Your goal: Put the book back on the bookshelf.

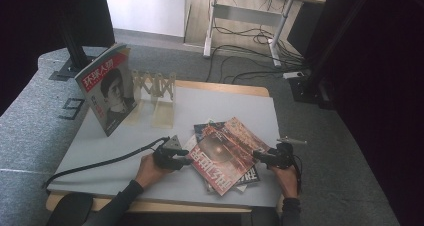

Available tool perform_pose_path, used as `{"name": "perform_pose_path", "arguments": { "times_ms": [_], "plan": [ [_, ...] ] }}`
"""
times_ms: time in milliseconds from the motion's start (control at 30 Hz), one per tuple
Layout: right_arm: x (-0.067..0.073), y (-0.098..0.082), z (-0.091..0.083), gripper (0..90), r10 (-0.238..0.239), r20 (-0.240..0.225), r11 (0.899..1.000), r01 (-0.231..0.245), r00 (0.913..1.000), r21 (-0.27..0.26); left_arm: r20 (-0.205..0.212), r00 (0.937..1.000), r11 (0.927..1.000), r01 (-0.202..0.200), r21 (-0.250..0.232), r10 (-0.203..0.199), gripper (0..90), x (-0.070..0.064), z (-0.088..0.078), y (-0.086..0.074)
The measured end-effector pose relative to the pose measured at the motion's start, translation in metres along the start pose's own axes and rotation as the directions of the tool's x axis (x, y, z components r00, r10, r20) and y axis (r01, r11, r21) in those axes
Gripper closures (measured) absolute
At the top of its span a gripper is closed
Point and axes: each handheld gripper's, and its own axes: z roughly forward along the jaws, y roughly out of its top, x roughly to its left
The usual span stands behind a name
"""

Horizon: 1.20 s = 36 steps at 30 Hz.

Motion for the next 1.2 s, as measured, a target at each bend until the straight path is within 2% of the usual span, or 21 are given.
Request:
{"name": "perform_pose_path", "arguments": {
  "times_ms": [233, 333, 433, 567, 733, 833, 900, 933, 1000, 1100, 1200],
  "plan": [
    [0.003, 0.005, -0.008, 31.8, -0.012, 0.033, 0.998, 0.014, 0.9994, -0.066, 0.002, 1.0, 1.0, 0.002, 0.005, -0.002, 56.3, 0.0, -0.001, 0.0],
    [0.004, 0.007, -0.01, 34.3, -0.018, 0.043, 0.997, 0.021, 0.9989, -0.076, 0.002, 1.0, 1.0, 0.003, 0.004, -0.003, 56.3, 0.0, -0.001, -0.001],
    [0.006, 0.007, -0.009, 34.1, -0.032, 0.061, 0.997, 0.036, 0.9976, -0.063, 0.004, 1.0, 1.0, 0.001, 0.006, -0.001, 55.9, 0.0, -0.001, -0.001],
    [0.007, 0.005, -0.009, 32.0, -0.037, 0.058, 0.998, 0.039, 0.9976, -0.042, -0.004, 1.0, 0.9999, 0.0, 0.016, 0.0, 54.4, 0.003, -0.002, 0.0],
    [0.013, -0.001, -0.01, 29.8, -0.031, 0.045, 0.999, 0.032, 0.9985, -0.021, -0.065, 0.9979, 0.9996, 0.009, 0.027, -0.007, 53.6, 0.007, -0.007, 0.001],
    [0.015, -0.008, -0.014, 28.8, -0.024, 0.022, 1.0, 0.024, 0.9995, -0.016, -0.093, 0.9954, 0.9995, 0.022, 0.022, -0.02, 54.3, 0.009, -0.009, 0.002],
    [0.014, -0.01, -0.016, 28.5, -0.017, 0.009, 1.0, 0.017, 0.9998, -0.015, -0.124, 0.9921, 0.9997, 0.018, 0.017, -0.016, 51.4, 0.007, -0.009, 0.001],
    [0.013, -0.01, -0.017, 28.9, -0.029, 0.017, 0.999, 0.029, 0.9994, -0.012, -0.136, 0.9905, 0.9998, 0.016, 0.01, -0.015, 49.4, 0.005, -0.01, 0.001],
    [0.015, -0.006, -0.016, 24.0, -0.09, 0.096, 0.996, 0.091, 0.9913, -0.005, -0.137, 0.9903, 0.9997, 0.021, 0.008, -0.02, 44.8, 0.002, -0.011, 0.0],
    [0.013, 0.002, -0.012, 23.0, -0.098, 0.081, 0.995, 0.1, 0.9919, -0.024, -0.115, 0.9931, 0.9996, 0.025, 0.011, -0.023, 39.5, -0.005, -0.011, -0.004],
    [0.012, 0.009, 0.0, 22.8, -0.124, 0.059, 0.992, 0.124, 0.9905, 0.004, -0.11, 0.9934, 0.9992, 0.035, 0.017, -0.033, 34.5, -0.011, -0.008, -0.008]
  ]
}}
